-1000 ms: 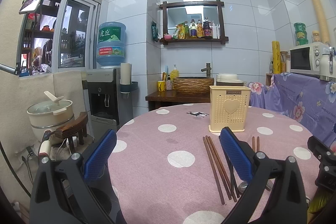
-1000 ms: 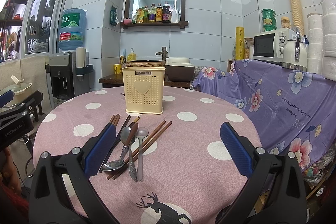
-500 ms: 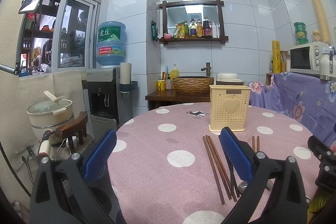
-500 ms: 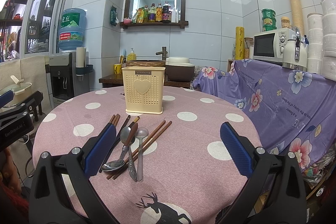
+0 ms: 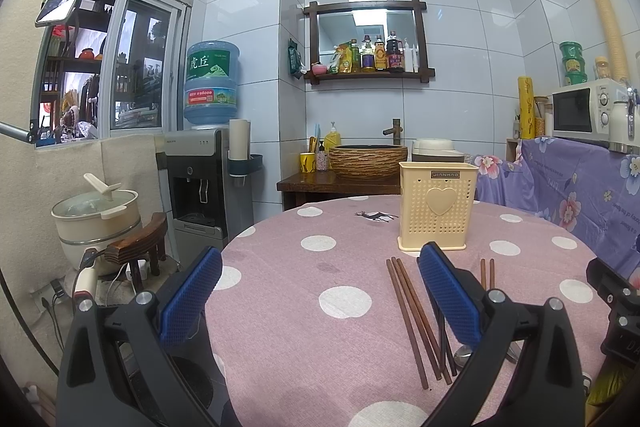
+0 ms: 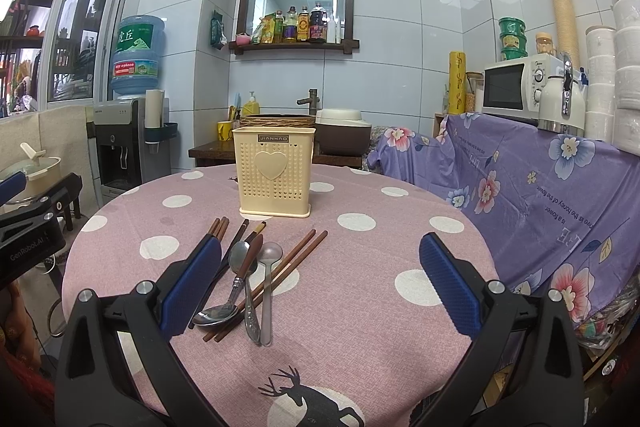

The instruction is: Organize utensils

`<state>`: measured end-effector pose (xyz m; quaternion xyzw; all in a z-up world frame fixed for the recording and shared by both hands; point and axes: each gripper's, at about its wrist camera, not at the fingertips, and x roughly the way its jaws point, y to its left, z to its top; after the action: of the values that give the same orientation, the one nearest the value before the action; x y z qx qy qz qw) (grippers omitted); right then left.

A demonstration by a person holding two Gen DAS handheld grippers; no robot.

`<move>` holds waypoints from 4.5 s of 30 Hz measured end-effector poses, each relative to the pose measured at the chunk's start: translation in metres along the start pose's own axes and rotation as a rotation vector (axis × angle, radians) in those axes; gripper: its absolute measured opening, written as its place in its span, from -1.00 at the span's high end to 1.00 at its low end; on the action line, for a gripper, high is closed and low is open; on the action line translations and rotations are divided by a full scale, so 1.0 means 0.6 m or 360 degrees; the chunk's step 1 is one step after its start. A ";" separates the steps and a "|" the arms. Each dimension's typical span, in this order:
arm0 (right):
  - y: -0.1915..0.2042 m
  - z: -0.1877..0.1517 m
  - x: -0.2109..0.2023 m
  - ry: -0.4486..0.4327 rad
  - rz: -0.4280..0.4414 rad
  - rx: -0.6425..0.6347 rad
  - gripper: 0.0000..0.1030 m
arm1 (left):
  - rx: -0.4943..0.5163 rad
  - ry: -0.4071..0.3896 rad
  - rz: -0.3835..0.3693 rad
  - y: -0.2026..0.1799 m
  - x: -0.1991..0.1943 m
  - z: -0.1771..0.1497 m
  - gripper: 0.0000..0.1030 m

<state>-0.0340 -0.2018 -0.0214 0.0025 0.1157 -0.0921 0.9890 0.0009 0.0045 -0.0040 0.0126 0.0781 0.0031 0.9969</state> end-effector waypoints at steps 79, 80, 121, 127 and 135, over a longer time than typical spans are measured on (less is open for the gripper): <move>0.094 -0.022 0.422 0.1174 0.0382 0.0337 0.59 | 0.0155 0.1005 -0.0210 -0.038 0.306 -0.018 -0.47; 0.094 -0.022 0.423 0.1174 0.0379 0.0337 0.59 | 0.0158 0.1009 -0.0208 -0.038 0.306 -0.019 -0.47; 0.062 0.032 0.296 0.0773 0.0458 0.0309 0.67 | 0.0106 0.1321 -0.0347 -0.122 0.380 -0.060 0.44; 0.063 0.031 0.296 0.0770 0.0452 0.0300 0.68 | 0.0204 0.1333 -0.0314 -0.140 0.422 -0.053 0.44; 0.067 0.028 0.300 0.0783 0.0449 0.0294 0.68 | 0.0214 0.1274 -0.0314 -0.140 0.439 -0.053 0.44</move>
<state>0.1491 -0.1954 -0.0470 0.1308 0.3416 0.0396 0.9298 0.2563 -0.0768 -0.0786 0.0678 0.4602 -0.0930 0.8803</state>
